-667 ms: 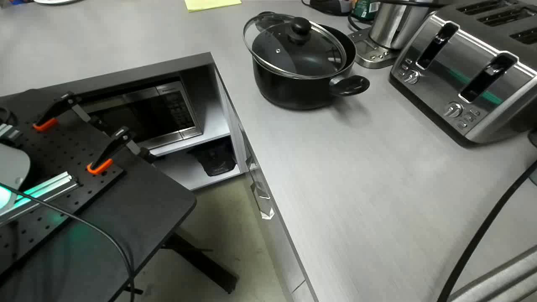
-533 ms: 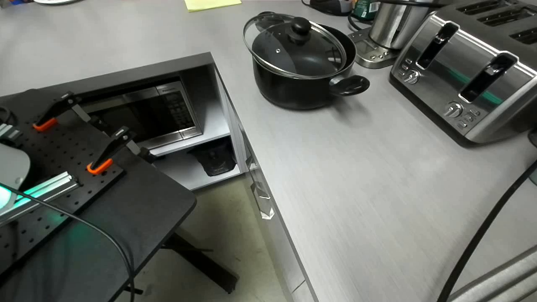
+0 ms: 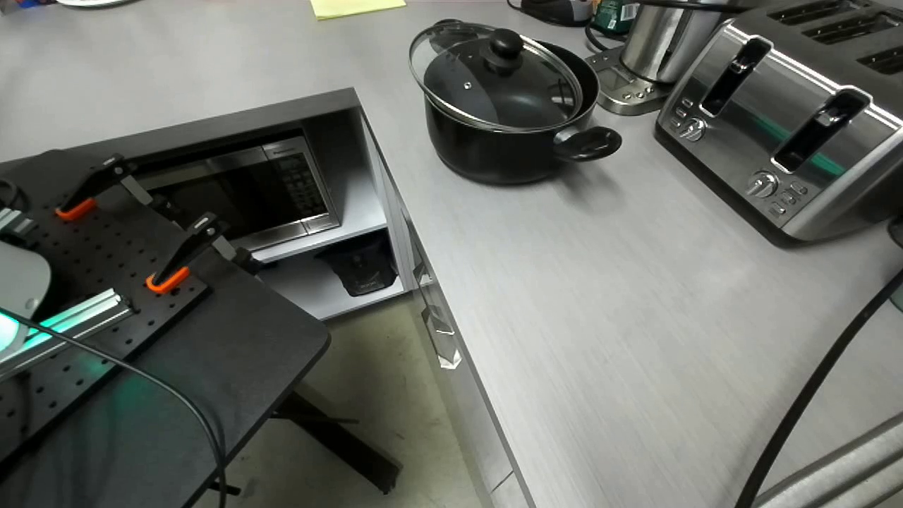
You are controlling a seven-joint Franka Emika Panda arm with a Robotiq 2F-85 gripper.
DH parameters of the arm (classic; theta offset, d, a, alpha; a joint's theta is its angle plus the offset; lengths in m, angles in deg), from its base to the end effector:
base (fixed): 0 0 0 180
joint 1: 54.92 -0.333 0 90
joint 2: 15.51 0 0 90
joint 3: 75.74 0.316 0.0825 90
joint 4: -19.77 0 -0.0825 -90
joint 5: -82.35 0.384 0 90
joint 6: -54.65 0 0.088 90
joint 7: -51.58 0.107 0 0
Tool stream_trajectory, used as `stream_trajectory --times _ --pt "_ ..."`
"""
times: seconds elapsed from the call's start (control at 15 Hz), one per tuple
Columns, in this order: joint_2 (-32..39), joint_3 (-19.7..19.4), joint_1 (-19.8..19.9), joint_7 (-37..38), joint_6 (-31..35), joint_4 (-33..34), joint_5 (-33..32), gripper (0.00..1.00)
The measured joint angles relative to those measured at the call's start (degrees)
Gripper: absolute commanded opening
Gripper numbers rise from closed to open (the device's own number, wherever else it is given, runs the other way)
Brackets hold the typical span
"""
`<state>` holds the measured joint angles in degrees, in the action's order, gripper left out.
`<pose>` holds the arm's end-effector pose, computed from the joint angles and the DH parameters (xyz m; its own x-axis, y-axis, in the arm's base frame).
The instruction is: Remove the glass lid from the pot.
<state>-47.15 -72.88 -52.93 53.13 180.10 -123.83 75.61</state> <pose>0.4022 0.0031 0.4948 0.9715 0.0548 0.2307 0.0254 -0.9914 0.1286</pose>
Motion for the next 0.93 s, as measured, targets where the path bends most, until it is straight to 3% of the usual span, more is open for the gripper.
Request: stream_trajectory --times 0.47,0.93 --pt "4.95 -2.57 1.58 -0.03 -0.02 1.36 0.0 1.0" --pt "17.63 -10.71 4.83 -2.29 -1.2 9.75 4.05 1.0"
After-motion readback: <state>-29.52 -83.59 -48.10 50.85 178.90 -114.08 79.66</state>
